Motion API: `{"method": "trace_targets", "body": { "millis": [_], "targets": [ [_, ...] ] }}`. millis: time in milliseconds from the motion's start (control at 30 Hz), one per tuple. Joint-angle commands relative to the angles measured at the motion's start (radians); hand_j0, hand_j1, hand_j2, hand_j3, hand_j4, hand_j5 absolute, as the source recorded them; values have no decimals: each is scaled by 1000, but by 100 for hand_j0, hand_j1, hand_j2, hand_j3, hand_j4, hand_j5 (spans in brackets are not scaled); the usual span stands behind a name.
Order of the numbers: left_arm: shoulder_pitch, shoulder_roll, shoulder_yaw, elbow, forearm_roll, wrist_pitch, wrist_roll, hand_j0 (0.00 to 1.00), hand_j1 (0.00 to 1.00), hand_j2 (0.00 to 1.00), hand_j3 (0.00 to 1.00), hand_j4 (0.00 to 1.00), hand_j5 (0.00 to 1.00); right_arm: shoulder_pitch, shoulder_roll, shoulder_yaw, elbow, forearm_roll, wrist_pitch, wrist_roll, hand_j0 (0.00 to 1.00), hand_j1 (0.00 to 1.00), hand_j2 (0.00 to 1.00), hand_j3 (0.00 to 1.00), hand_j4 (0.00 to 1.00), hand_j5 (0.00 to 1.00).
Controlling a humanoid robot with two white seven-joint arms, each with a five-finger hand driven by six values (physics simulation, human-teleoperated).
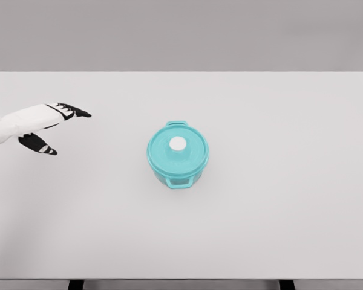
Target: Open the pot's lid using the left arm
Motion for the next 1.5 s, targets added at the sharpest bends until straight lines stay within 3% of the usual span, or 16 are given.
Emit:
{"method": "trace_targets", "body": {
  "millis": [0,267,367,400,433,467,500,567,633,733,967,1367,1467],
  "targets": [
    [0,-4,-7,-3,3,2,-1,100,100,100,100,100,100,0,0,0,2,0,0,4,100,100,100,100,100,100],
    [-18,-36,-7,-12,-17,2,-1,100,100,100,100,100,100,3,0,0,0,0,0,2,100,100,100,100,100,100],
    [-74,-88,-8,-52,-177,2,-1,100,100,100,100,100,100,3,0,0,0,0,0,2,100,100,100,100,100,100],
    [-87,-102,-17,-61,-193,2,-1,100,100,100,100,100,100,3,0,0,0,0,0,2,100,100,100,100,100,100],
    [-161,-90,-167,-95,-180,2,-1,100,100,100,100,100,100,3,0,0,0,0,0,2,100,100,100,100,100,100],
    [-224,-72,-257,-92,-102,2,-1,100,100,100,100,100,100,3,0,0,0,0,0,2,100,100,100,100,100,100],
    [-261,-69,-299,-74,-37,2,-1,100,100,100,100,100,100,3,0,0,0,0,0,2,100,100,100,100,100,100],
    [-371,-58,-448,-60,-19,2,-1,100,100,100,100,100,100,3,0,0,0,0,0,2,100,100,100,100,100,100],
    [-413,-49,-511,-72,-17,2,-1,100,100,100,100,100,100,3,0,0,0,0,0,2,100,100,100,100,100,100],
    [-483,-102,-545,-113,-45,2,-1,100,100,100,100,100,100,3,0,0,0,0,0,2,100,100,100,100,100,100],
    [-520,-227,-547,-120,-40,2,-1,100,100,100,100,100,100,3,0,0,0,0,0,2,100,100,100,100,100,100],
    [-509,-219,-614,-132,-42,2,-1,100,100,100,100,100,100,3,0,0,0,0,0,2,100,100,100,100,100,100],
    [-511,-220,-613,-132,-43,2,-1,93,93,93,93,93,93,3,0,0,0,0,0,2,100,100,100,100,100,100]
  ]
}}
